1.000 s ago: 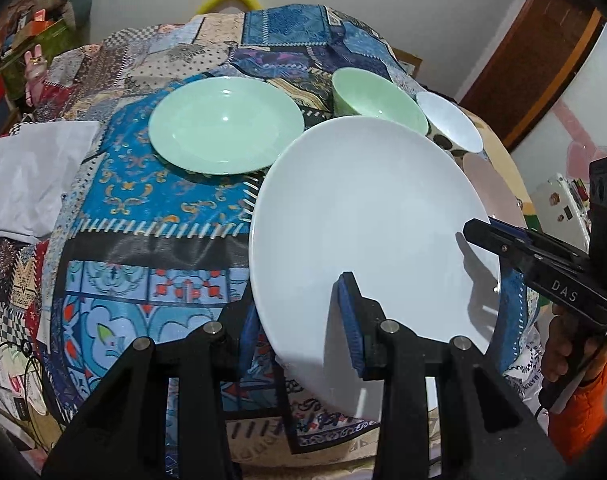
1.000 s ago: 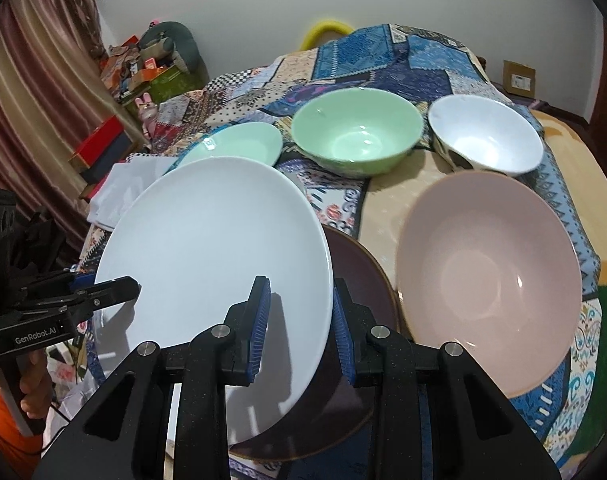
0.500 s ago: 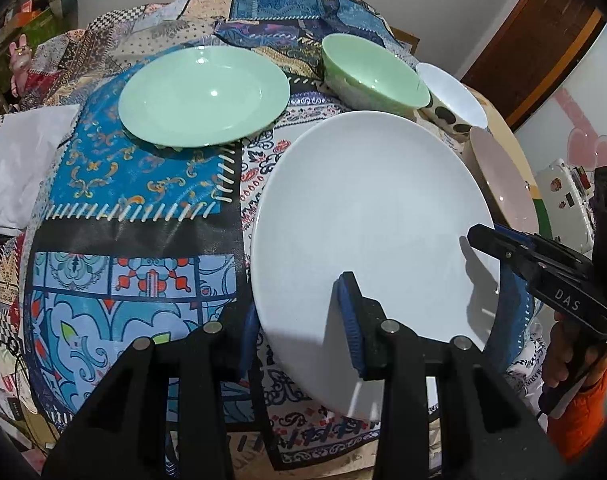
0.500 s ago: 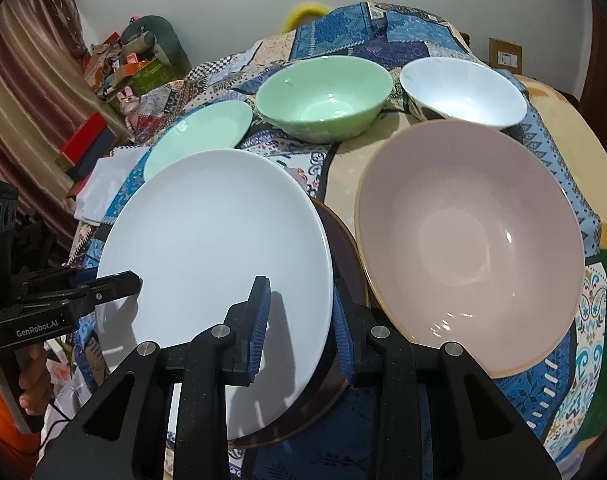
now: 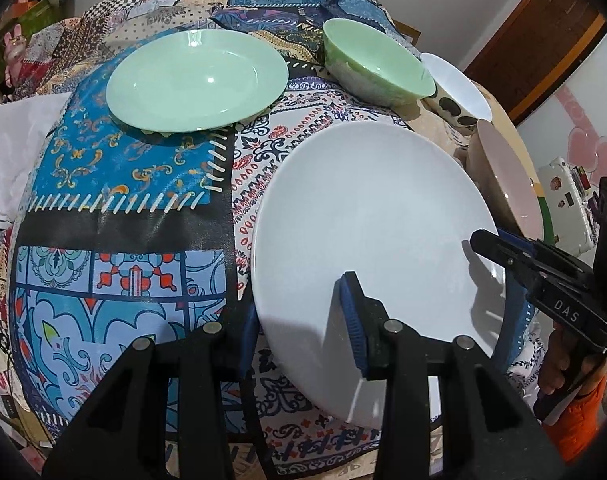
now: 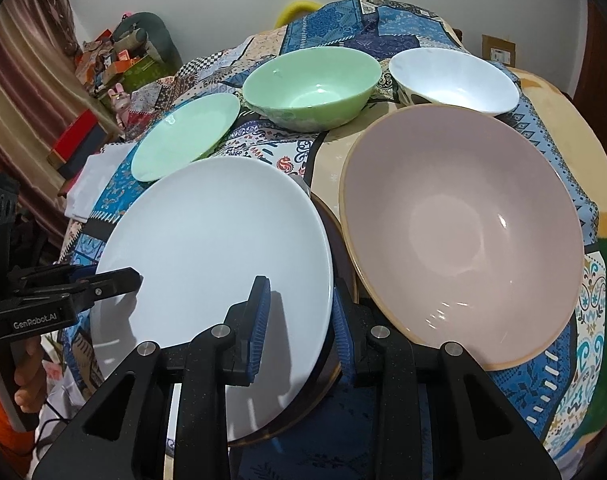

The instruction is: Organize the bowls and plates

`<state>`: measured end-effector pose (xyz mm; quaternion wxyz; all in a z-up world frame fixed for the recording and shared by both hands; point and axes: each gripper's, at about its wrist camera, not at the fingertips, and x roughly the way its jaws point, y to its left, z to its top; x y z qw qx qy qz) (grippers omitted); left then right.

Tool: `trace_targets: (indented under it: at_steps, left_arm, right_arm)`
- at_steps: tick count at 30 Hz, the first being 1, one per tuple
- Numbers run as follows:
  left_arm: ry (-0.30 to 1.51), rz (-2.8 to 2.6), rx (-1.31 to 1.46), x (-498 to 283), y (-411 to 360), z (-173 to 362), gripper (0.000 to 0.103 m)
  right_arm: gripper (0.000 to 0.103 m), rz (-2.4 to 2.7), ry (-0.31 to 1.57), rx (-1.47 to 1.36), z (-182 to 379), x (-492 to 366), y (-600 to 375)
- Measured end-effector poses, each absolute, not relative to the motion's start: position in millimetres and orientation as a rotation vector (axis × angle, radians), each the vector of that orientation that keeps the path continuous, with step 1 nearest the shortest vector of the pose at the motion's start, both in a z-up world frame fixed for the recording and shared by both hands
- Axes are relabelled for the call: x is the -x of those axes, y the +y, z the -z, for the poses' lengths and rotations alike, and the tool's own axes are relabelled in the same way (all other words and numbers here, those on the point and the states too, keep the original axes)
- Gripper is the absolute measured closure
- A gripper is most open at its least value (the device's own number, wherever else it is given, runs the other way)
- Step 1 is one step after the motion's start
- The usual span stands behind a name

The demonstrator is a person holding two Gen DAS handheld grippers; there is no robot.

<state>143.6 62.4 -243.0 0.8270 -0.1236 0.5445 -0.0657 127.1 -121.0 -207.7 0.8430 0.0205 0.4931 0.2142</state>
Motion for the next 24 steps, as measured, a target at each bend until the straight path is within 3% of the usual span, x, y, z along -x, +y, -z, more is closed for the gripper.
trace_targets:
  at_steps: [24]
  left_arm:
    - [1.155,0.114,0.209,-152.7,52.6,246.9,0.064]
  right_arm:
    - [0.076,-0.427,1.005,-0.023,203.9,-117.0,-132.5]
